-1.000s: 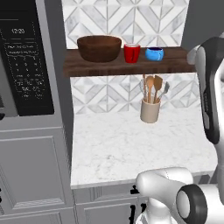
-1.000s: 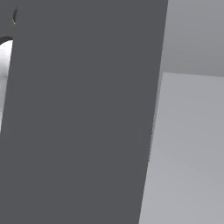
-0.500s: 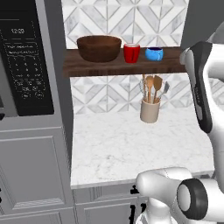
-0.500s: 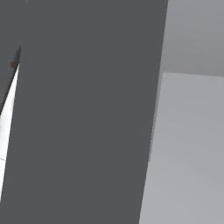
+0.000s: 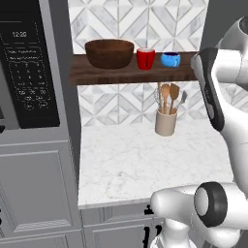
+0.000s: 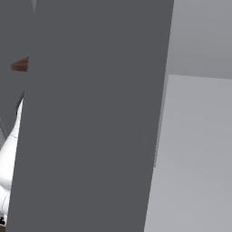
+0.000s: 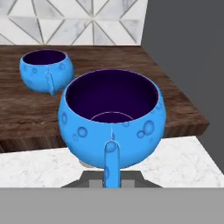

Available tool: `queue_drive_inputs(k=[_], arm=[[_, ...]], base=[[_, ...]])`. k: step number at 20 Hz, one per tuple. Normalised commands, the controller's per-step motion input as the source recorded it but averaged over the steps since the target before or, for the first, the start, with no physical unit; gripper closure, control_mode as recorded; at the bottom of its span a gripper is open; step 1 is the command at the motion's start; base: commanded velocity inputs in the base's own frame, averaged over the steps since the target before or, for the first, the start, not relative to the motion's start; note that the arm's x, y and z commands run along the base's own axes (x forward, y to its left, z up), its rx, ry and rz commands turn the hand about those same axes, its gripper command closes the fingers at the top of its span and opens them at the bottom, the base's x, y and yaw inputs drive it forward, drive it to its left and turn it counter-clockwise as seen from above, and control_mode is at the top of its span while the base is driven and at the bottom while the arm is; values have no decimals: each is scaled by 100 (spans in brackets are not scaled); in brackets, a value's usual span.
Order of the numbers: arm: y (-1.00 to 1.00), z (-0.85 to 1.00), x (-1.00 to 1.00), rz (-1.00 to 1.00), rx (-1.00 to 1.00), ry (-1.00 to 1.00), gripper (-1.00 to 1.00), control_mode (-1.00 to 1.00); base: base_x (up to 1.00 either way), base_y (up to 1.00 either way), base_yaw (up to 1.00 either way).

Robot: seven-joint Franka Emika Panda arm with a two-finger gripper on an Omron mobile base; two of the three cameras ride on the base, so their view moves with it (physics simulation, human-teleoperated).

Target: Gather all objects into one cabinet and sort the glasses and bowls to opposite sides.

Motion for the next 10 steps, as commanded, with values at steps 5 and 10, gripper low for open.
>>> queue_drive_inputs(k=[5, 10], arm=[[-19, -6, 56, 0, 0, 0, 100, -100], [-18, -11, 45, 0, 0, 0, 100, -100]], base=[[0, 0, 0], [0, 0, 0]])
